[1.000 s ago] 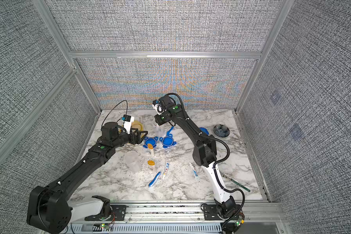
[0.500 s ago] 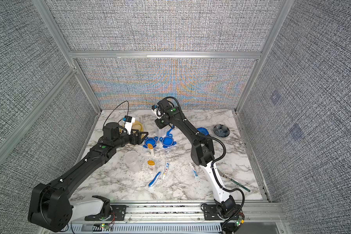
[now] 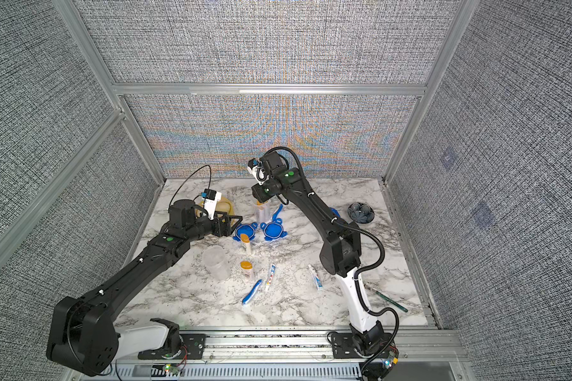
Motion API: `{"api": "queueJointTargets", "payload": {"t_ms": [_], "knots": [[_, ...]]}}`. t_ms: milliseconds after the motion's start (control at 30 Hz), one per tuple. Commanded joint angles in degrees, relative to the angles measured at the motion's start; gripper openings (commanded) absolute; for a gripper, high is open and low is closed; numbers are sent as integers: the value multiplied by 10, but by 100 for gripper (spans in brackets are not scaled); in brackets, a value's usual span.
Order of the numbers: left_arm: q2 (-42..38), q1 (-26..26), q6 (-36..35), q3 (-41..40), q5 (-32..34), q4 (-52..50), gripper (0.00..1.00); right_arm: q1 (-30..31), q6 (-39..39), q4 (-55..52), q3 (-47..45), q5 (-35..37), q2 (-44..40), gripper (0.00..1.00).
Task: Pack away toiletry kits
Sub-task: Place the toiletry item into the container.
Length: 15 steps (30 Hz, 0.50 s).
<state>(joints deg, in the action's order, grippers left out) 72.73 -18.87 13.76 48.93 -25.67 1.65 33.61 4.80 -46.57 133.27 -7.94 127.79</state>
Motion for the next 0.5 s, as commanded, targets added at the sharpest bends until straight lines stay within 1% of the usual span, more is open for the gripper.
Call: {"api": "queueJointTargets", "payload": {"t_ms": [0,67,133,233,333,400,467], "knots": [[1,0,-12,0,-11,14,83,-6,-28,-2,-28,15,-35,50],[0,1,-15,-1,-17,18,83,-14,-47,2,-72,20,-70,50],[1,0,-21,-2,-26,22,83,-26,-63,17,-147,9,-113,50],[6,-1,-30,-1,-43,20,83,-39,-63,40,-259,-42,-182,50],[6,-3,-34,-3,-44,20,83,-47,-62,45,-347,-89,-233,50],[7,-3,-36,-4,-45,20,83,-47,-52,29,-381,-127,-248,50],[6,-5,-37,-5,-47,20,83,-47,-44,7,-397,-150,-253,50]]}}
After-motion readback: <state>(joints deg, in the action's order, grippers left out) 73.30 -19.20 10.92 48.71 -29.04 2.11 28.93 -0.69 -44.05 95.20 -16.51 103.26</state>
